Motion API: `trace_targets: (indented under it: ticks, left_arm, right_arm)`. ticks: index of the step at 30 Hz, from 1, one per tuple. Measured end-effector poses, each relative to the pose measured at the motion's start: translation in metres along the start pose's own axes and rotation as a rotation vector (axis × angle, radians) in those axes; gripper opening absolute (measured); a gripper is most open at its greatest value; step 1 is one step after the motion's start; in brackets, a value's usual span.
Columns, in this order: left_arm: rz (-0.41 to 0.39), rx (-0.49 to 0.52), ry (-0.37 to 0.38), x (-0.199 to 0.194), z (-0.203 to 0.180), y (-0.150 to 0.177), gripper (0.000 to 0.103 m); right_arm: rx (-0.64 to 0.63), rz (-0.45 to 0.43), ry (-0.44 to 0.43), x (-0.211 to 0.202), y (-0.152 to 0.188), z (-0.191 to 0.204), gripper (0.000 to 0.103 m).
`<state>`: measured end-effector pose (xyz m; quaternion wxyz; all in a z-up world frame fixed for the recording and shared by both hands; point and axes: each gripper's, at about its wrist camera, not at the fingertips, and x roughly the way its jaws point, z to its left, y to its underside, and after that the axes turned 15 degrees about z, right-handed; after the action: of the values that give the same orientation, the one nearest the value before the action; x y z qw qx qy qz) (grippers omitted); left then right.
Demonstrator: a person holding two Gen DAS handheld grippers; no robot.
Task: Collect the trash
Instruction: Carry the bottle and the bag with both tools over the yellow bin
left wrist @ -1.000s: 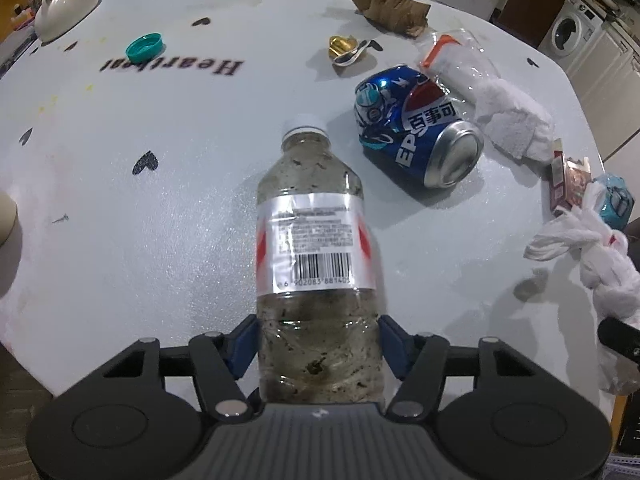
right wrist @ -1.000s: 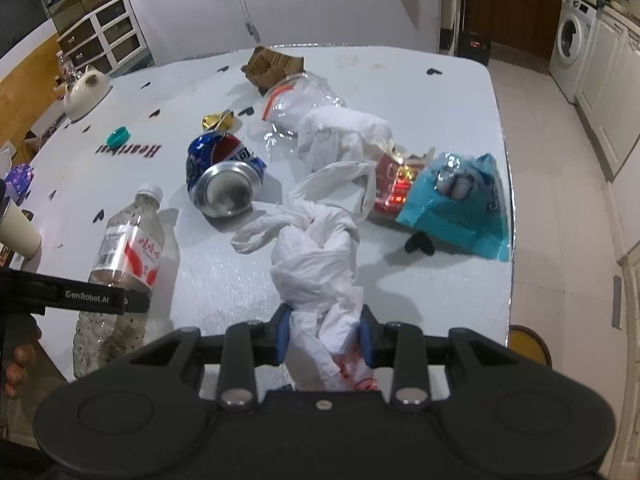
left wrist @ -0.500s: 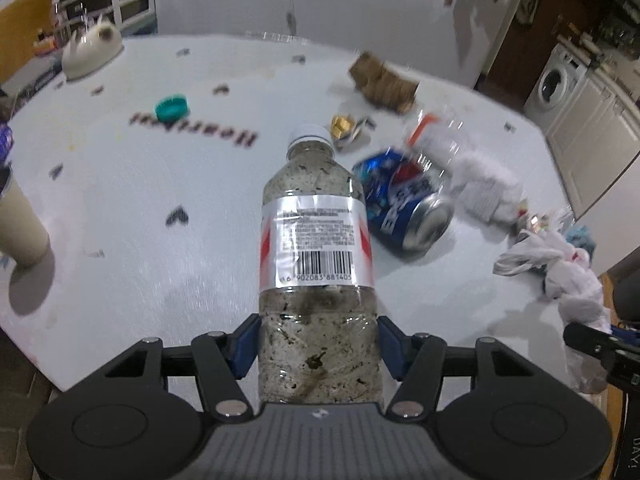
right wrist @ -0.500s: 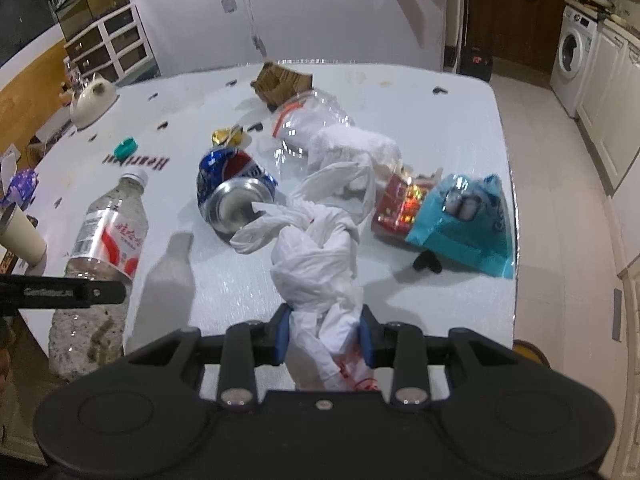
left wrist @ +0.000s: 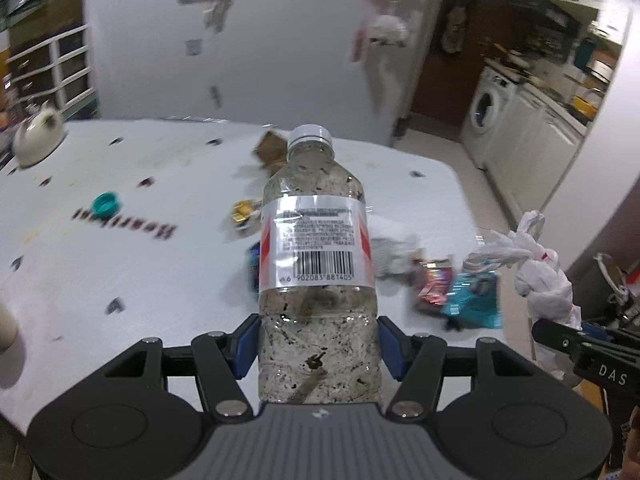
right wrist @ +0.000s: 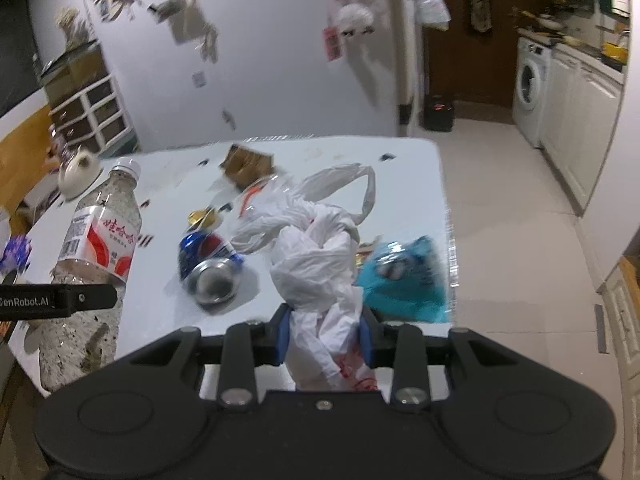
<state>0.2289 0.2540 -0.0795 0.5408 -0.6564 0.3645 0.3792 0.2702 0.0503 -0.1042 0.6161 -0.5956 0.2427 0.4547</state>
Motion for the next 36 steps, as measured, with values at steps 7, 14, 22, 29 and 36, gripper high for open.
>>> trace_targets:
  ticks: [7,14,22,29,36]
  left_arm:
    - [-0.002,0.092,0.045,0.009,-0.078,-0.004,0.061]
    - [0.023,0.154,0.079,0.027,-0.18,-0.002,0.061]
    - [0.099,0.193,0.119,0.071,-0.298,0.007,0.061]
    - [0.238,0.217,0.142,0.145,-0.375,0.029,0.061]
    - [0.38,0.233,0.157,0.255,-0.422,0.052,0.061]
  right_arm:
    - [0.085,-0.044,0.05,-0.024,0.012,-0.062,0.035]
    - [0.146,-0.058,0.083,-0.045,0.026,-0.149,0.035]
    - [0.172,-0.029,0.092,-0.058,0.036,-0.265,0.035]
    - [0.214,0.074,0.095,-0.03,0.058,-0.354,0.035]
    - [0.274,0.177,0.081,0.035,0.087,-0.423,0.035]
